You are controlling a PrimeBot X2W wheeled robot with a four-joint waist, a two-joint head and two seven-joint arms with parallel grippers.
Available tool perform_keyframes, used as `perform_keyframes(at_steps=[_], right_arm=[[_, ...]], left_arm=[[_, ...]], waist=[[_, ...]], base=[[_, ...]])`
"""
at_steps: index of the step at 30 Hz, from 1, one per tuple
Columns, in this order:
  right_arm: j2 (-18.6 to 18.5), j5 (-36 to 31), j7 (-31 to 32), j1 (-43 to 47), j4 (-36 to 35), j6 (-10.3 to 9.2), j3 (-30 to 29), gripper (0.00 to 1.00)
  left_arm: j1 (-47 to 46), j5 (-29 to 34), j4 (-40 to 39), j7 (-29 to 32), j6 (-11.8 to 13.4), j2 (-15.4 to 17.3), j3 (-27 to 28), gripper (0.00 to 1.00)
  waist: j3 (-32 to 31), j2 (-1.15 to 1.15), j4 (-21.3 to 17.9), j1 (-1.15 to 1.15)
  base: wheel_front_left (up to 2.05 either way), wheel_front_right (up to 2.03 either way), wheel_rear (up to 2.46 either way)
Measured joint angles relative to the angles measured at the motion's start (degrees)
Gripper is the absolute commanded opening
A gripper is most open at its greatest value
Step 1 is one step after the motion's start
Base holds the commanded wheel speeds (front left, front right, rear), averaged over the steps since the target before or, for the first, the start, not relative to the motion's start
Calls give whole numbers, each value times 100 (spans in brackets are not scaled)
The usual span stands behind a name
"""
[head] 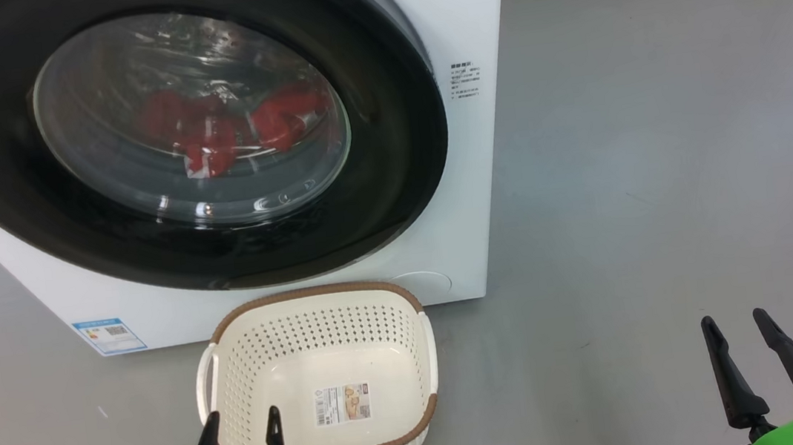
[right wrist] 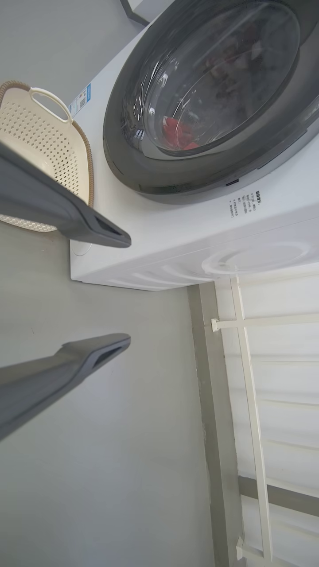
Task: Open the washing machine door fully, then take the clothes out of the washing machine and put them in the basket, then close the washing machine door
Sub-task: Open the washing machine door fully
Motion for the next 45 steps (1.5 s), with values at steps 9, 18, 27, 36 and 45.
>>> perform_keyframes(at_steps=[9,18,27,36,45], right_arm=[[98,393,-1,-21,-145,0,57,37],[-40,1903,-16,-1031,-470,0,502,0],[-463,3088,-18,-2650,-645,0,799,0],[-1126,4841,227,-3977,-508,0,1461,0],[-1518,6935,2115,-5073,365,0,1622,0]], left_arm=[[-1,-1,1,0,-1,1,-3,100],[-68,0,-32,0,1,7,-129,100],[-399,7,-53,0,37,5,-377,100],[-700,-13,-112,-1,145,7,-603,100],[-1035,-107,-169,-1,244,4,-862,100]], waist=[[29,0,7,0],[202,0,6,0],[460,0,159,0],[796,0,464,0],[1242,0,800,0]], base=[[0,0,0],[0,0,0],[0,0,0],[0,0,0],[0,0,0]])
